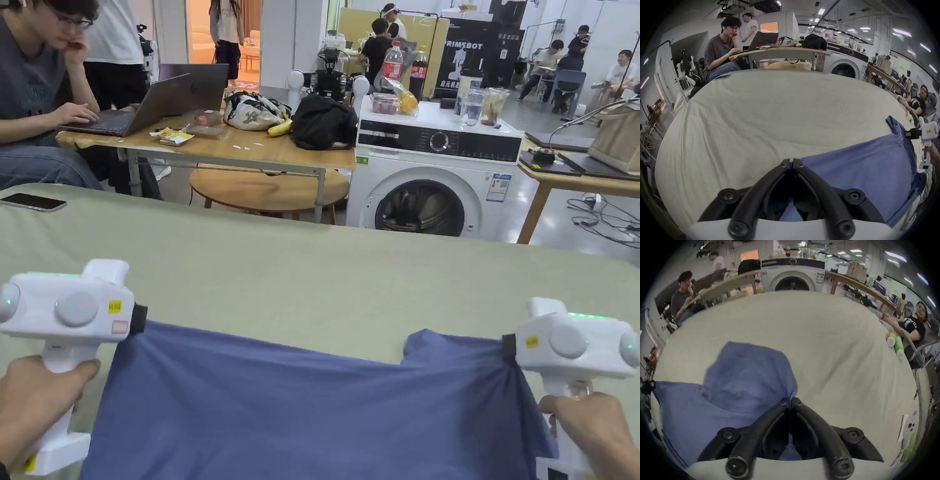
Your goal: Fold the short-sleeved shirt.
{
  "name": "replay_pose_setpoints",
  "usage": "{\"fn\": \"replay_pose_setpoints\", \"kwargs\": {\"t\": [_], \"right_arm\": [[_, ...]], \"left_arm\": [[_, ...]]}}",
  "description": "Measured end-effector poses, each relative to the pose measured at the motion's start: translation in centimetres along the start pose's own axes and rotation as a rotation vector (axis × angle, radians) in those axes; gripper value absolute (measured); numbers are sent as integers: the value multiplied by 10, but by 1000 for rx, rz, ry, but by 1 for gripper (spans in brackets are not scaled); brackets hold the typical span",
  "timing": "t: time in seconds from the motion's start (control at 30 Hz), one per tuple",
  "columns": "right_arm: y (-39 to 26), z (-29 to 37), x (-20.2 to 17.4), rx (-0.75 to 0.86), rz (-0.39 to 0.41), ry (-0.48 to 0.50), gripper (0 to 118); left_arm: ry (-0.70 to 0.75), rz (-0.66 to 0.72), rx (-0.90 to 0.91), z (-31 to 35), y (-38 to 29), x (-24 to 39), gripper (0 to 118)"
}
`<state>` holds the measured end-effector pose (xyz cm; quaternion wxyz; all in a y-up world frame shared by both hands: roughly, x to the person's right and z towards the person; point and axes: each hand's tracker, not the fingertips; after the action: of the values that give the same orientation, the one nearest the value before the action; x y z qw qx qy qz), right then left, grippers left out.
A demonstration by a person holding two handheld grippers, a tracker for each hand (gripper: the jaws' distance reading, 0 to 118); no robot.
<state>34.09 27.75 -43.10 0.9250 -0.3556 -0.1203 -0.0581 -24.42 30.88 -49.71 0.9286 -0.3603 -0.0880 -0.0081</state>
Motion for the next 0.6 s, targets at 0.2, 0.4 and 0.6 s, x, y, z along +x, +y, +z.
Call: {"fn": "replay_pose_setpoints", "kwargs": {"t": [0.2, 0.4, 0.6], "right_arm": [[10, 99, 4, 204, -14, -25, 0], [18, 188, 1, 378, -11, -51, 0], [59, 231, -1, 460, -22, -78, 0]], "left_arm": [[-18, -13, 134, 71, 21, 1, 0], [-42, 8, 222, 130, 36, -4, 0], [-37, -15, 289, 160, 77, 1, 0]]}}
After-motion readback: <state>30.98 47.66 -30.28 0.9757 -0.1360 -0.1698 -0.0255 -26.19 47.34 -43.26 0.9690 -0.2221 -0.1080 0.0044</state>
